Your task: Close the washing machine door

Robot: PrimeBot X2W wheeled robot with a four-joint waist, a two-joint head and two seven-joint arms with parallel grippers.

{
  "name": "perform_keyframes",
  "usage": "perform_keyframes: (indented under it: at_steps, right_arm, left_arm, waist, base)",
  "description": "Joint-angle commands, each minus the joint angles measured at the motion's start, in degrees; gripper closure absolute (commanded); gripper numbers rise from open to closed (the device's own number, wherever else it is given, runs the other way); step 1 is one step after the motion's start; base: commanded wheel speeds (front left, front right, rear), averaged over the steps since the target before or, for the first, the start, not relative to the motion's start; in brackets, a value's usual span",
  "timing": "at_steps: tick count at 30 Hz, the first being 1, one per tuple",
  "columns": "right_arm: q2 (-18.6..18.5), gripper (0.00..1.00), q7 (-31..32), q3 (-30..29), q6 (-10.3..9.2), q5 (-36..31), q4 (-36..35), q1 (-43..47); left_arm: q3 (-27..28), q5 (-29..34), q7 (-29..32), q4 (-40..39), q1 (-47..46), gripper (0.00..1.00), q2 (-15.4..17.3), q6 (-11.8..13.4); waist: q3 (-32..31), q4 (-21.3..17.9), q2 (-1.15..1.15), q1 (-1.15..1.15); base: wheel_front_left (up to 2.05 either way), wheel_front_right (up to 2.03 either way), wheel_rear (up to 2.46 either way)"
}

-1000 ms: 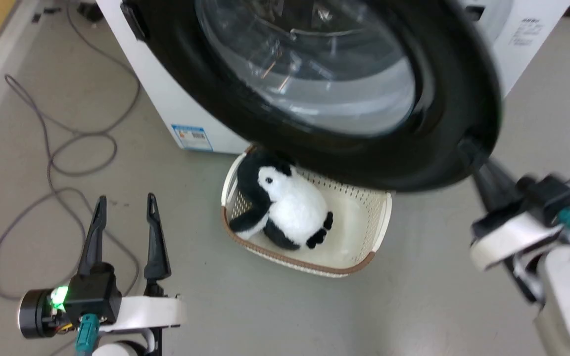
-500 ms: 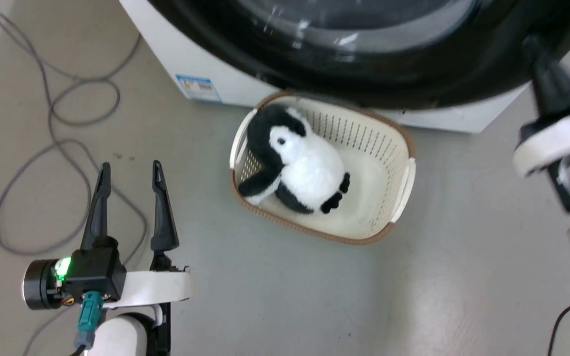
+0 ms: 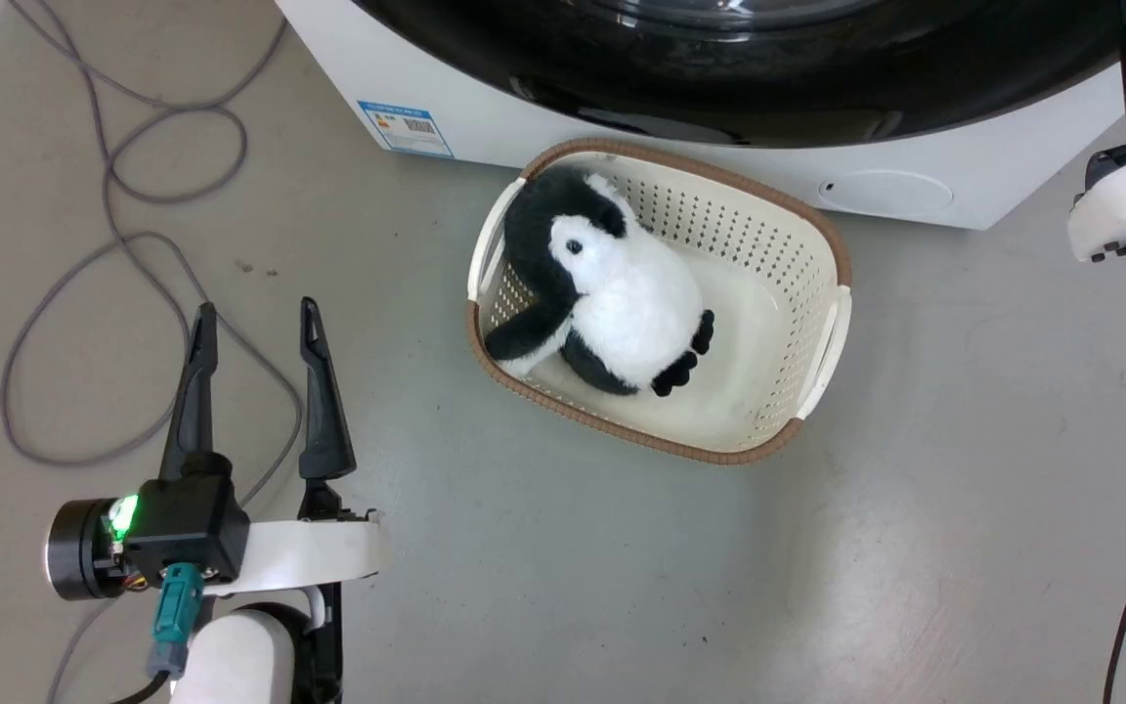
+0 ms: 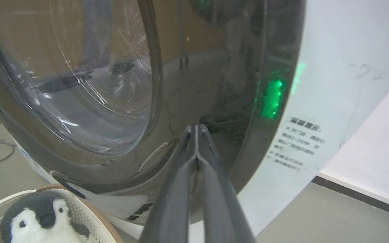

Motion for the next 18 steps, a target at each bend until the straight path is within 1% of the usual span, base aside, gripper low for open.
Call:
perform_keyframes:
  at_steps: [1,3,5,7,11,13,18]
  right_arm:
    - [0.5,1.0,-0.2,-0.9,-0.11,-0.1,0.1,-0.9]
    - [1.5,1.0,-0.2,-1.6,-0.11,0.8,-0.7,0.1]
    - [1.8,1.0,-0.2,-1.9,-0.11,0.7,-2.6,1.9]
    - [2.4,1.0,-0.2,-2.0,-0.11,0.7,-5.7,4.4]
    - [4.1,1.0,-0.2,-3.1,-0.11,1.1,-14.0,10.6]
    - [4.9,1.0,-0.2,-2.7,-0.11,0.8,-17.5,14.2]
    - [7.7,1.0,-0.2,-2.6,-0.11,1.7,-22.9,22.5]
  left_arm:
    - [0.3,0.0,-0.2,0.0,-0.8,0.0,-0.1,0.3]
    - [0.6,0.1,-0.2,0.2,-0.4,0.0,-0.1,0.3]
    - [1.1,0.2,-0.2,0.5,0.1,0.0,-0.1,0.3]
    - [1.4,0.4,-0.2,0.9,0.7,0.0,-0.2,0.3]
    - [2.1,0.6,-0.2,1.6,2.2,0.0,-0.1,0.2]
    - [2.5,0.7,-0.2,1.9,3.1,0.0,0.0,0.1]
    - [3.3,1.1,-0.2,2.7,5.9,0.0,0.7,-0.2]
  waist:
    - [-0.4,-0.1,0.0,-0.01]
    - [-1.3,-0.4,0.0,-0.01]
    - [-2.5,-0.8,0.0,-0.01]
    - [-3.8,-1.3,0.0,-0.01]
    - [-7.4,-2.7,0.0,-0.01]
    - [-9.5,-3.3,0.0,-0.01]
    - [-14.6,-4.8,0.0,-0.01]
  base:
    - [0.0,0.0,0.0]
    - [0.0,0.0,0.0]
    - [0.0,0.0,0.0]
    - [0.0,0.0,0.0]
    - [0.0,0.0,0.0]
    - [0.0,0.0,0.0]
    - [0.0,0.0,0.0]
